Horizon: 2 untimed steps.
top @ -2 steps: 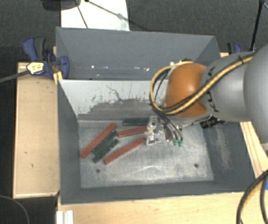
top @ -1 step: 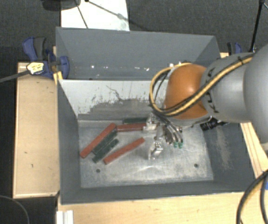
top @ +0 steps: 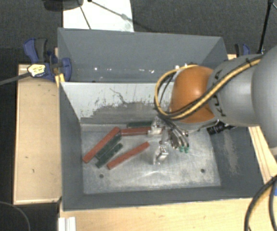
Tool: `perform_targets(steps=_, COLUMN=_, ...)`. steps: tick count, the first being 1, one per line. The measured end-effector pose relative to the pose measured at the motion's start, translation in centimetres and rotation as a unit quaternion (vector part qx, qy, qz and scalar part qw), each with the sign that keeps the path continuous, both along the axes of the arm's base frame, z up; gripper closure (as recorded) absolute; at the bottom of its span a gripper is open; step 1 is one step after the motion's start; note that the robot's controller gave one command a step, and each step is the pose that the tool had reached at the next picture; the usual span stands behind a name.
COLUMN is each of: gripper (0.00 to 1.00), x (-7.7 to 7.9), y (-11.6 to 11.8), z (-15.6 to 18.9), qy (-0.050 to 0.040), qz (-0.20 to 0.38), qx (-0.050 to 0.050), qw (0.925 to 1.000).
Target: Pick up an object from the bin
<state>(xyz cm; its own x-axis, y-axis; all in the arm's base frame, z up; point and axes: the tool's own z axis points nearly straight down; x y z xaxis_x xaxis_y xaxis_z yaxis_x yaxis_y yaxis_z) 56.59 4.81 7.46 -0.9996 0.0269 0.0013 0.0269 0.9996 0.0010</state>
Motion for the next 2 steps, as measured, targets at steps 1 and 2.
perform_targets(steps=1, gripper=1.0, x=1.73, y=6.26, z=0.25, qy=-0.0079, qz=0.014, qx=0.0, qw=0.9999)
perform_targets(steps=2, gripper=1.0, x=1.73, y=6.26, z=0.25, qy=-0.0079, qz=0.014, qx=0.0, qw=0.9999)
